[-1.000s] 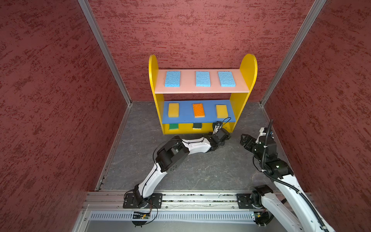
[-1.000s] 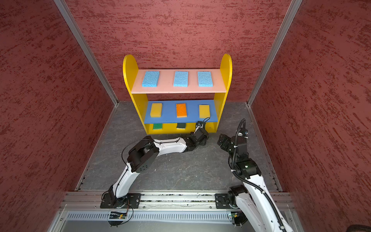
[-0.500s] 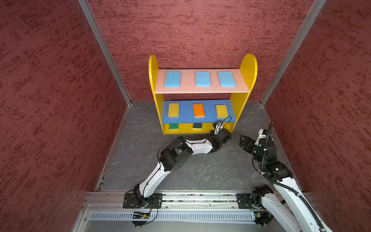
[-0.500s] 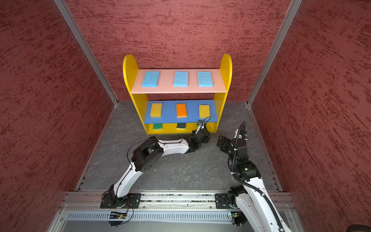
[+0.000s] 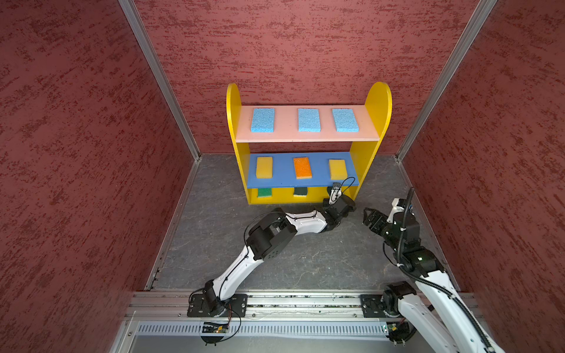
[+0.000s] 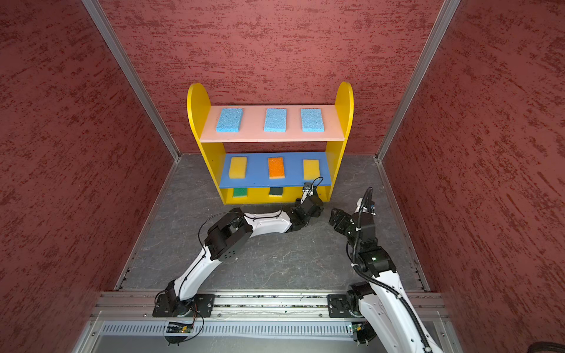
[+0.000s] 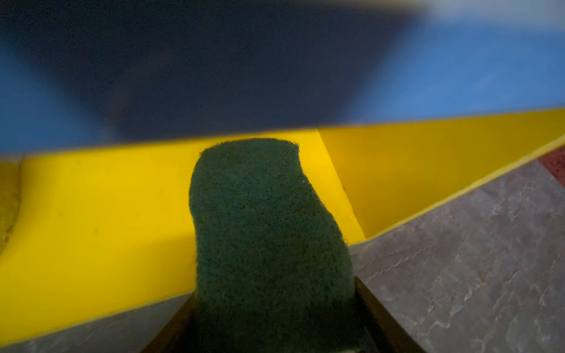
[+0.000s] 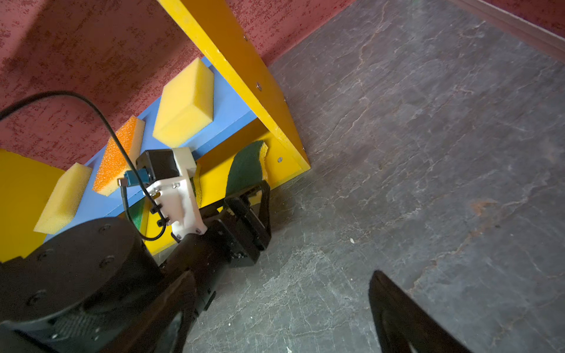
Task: Arrange cleaning sponges on a shelf
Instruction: Place the cleaning sponge on the shelf.
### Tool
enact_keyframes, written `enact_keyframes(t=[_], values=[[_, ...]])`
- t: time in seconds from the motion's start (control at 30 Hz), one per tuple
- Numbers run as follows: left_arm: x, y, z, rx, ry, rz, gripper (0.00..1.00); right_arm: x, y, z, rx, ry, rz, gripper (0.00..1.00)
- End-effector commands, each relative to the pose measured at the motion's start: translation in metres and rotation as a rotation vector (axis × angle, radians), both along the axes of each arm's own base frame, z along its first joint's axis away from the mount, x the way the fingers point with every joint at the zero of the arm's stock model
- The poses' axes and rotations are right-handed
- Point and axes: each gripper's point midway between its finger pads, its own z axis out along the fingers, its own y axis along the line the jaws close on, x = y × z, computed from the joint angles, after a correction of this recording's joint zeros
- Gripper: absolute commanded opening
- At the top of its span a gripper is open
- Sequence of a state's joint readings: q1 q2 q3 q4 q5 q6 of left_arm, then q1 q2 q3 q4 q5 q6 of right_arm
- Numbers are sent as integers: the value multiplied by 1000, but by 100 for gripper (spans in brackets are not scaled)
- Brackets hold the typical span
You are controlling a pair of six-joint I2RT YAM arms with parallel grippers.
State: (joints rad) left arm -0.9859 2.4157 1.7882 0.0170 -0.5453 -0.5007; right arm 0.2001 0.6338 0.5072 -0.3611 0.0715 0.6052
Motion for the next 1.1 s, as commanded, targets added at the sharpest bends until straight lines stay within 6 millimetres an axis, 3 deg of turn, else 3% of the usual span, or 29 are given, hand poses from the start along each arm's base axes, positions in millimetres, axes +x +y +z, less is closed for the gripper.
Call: enact_keyframes(t=[0.0, 0.2, 0.7, 1.07], values=[[11, 7, -8, -6, 15, 37, 70, 3, 4, 6, 26, -34, 14, 89], [18, 14, -17, -13, 57, 58, 70, 3, 5, 6, 28, -34, 24, 89], [13, 0, -33, 20, 138, 5, 77, 1, 4, 7, 26, -36, 23, 89], [-13, 7, 14, -3, -12, -32, 78, 2, 8, 9, 24, -31, 46, 87]])
